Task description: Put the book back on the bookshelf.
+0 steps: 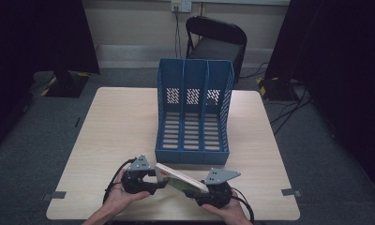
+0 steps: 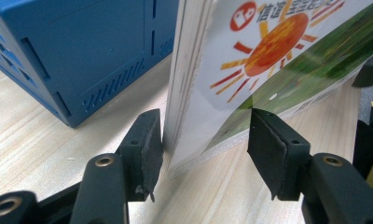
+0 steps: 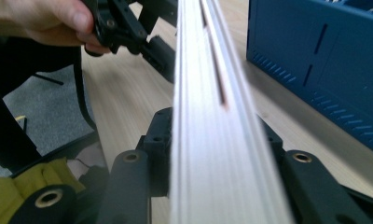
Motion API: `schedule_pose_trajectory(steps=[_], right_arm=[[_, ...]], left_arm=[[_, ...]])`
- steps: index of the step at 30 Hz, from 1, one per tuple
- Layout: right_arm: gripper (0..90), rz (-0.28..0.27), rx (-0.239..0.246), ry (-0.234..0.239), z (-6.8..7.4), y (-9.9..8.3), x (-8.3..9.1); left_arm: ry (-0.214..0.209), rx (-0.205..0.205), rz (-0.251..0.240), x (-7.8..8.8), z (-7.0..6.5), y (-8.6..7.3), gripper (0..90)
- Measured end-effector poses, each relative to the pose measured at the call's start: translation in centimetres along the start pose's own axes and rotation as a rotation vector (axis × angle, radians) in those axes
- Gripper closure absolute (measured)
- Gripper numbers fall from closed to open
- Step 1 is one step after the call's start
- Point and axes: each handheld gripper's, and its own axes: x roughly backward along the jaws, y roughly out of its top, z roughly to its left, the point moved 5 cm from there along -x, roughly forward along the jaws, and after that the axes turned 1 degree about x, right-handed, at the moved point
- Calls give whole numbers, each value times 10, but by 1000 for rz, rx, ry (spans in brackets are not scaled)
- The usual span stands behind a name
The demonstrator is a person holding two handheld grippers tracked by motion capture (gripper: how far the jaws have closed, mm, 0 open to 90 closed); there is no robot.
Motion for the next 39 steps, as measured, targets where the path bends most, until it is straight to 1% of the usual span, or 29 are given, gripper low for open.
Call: schedule_pose_trajectory(steps=[2,3,6,10,13,16,19,22,24,29,34,36,38,39], right_arm=[[610,2,3,-17,-1,-2,-2],[636,1,0,-16,-1,-3,-2],[672,-14,-1,-18,-2,-3,-3],[699,-24,-3,-12,-4,-3,-3],[737,-17,6,-20,-4,-4,-4],[751,-10,14,-29,-4,-4,-4],[763,-2,29,-38,-2,-3,-3],[763,2,37,-38,-2,-2,-2],[764,3,18,-35,-4,-3,-2],[765,4,5,-33,-6,-2,2],[766,3,6,-44,-6,0,8],[766,-1,-7,-43,-6,0,10],[766,0,-21,-38,-7,0,11],[766,1,-25,-37,-7,0,11]], left_arm=[[1,0,6,0,0,0,448],[2,-2,7,0,0,0,450],[2,0,6,-1,0,0,454],[0,1,9,-1,1,0,457],[1,-1,13,-1,1,0,456],[6,6,13,-1,0,0,456],[12,24,17,-2,1,0,453],[8,17,23,-1,0,-1,459],[7,22,22,-1,0,-1,465],[9,23,16,1,2,0,457],[27,54,-2,7,8,0,431],[42,67,-8,10,11,1,413],[80,48,5,13,14,0,390],[84,46,0,16,15,1,383]])
